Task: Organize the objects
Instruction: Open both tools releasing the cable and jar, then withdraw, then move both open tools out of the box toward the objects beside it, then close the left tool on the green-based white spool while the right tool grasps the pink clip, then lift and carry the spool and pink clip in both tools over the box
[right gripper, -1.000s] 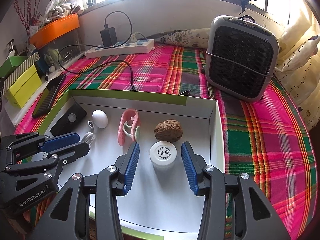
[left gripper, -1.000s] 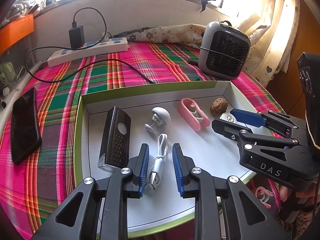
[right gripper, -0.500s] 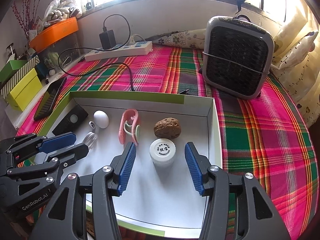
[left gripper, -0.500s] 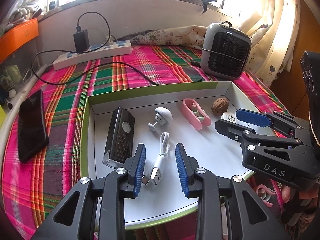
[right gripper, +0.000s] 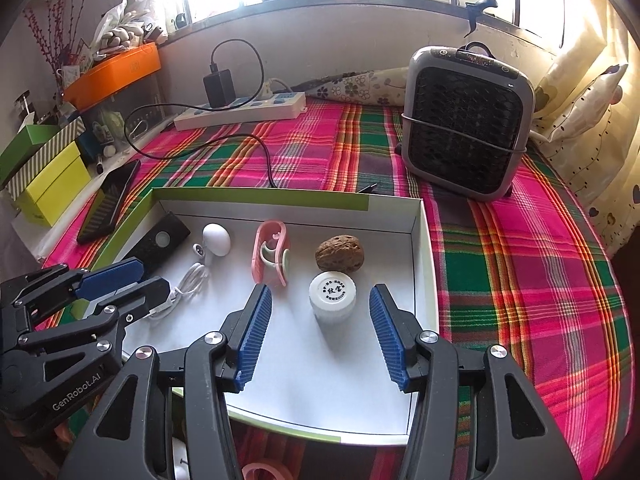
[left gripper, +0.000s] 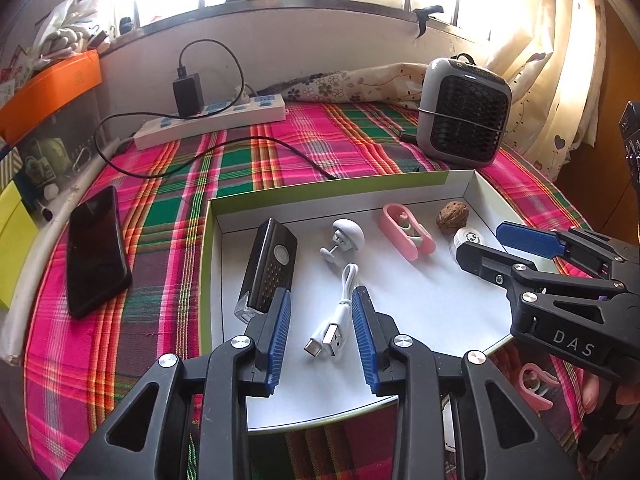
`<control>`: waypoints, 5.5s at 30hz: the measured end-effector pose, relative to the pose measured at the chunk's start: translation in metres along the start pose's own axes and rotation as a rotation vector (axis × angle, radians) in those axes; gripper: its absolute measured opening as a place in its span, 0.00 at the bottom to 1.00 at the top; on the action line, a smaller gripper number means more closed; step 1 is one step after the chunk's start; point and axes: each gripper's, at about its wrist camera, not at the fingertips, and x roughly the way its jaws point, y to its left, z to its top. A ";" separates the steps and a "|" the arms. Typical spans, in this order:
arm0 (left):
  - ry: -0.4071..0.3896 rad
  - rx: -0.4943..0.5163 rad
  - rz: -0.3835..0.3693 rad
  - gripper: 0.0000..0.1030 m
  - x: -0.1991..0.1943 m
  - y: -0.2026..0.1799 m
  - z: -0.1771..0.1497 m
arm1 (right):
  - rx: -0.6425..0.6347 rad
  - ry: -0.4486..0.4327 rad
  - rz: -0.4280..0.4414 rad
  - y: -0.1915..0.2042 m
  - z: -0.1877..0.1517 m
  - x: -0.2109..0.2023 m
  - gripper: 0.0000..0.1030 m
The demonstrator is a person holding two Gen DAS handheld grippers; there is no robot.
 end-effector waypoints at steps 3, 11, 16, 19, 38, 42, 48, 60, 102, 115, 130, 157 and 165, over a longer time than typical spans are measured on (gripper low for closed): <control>-0.012 0.006 0.021 0.29 -0.005 -0.001 -0.001 | -0.001 -0.004 -0.002 0.002 -0.001 -0.003 0.51; -0.020 0.008 0.018 0.29 -0.015 -0.002 -0.005 | 0.006 -0.016 -0.006 0.005 -0.004 -0.014 0.51; -0.029 0.010 0.024 0.29 -0.023 -0.003 -0.006 | 0.005 -0.025 -0.009 0.007 -0.006 -0.020 0.51; -0.034 0.012 0.023 0.29 -0.028 -0.004 -0.008 | 0.005 -0.033 -0.008 0.008 -0.007 -0.026 0.51; -0.050 -0.012 -0.028 0.29 -0.062 0.003 -0.030 | -0.012 -0.051 -0.036 -0.001 -0.039 -0.067 0.51; -0.036 -0.012 -0.090 0.29 -0.065 -0.003 -0.036 | -0.011 -0.033 -0.036 -0.005 -0.051 -0.071 0.51; -0.012 -0.021 -0.149 0.29 -0.066 -0.006 -0.044 | -0.006 -0.015 0.000 -0.005 -0.066 -0.074 0.51; 0.027 -0.017 -0.255 0.36 -0.065 -0.021 -0.047 | -0.032 0.023 0.062 0.001 -0.080 -0.067 0.51; 0.102 0.019 -0.172 0.38 -0.028 -0.039 -0.038 | -0.077 0.087 -0.010 -0.005 -0.074 -0.042 0.51; 0.092 0.020 -0.178 0.31 -0.030 -0.040 -0.040 | -0.073 0.081 -0.003 -0.005 -0.075 -0.045 0.37; 0.083 0.020 -0.167 0.31 -0.034 -0.039 -0.039 | -0.076 0.076 0.016 -0.002 -0.076 -0.046 0.23; 0.046 0.012 -0.179 0.31 -0.053 -0.029 -0.035 | -0.067 0.043 0.041 0.007 -0.065 -0.063 0.23; 0.023 0.011 -0.183 0.31 -0.062 -0.026 -0.026 | -0.059 0.021 0.059 0.009 -0.057 -0.069 0.23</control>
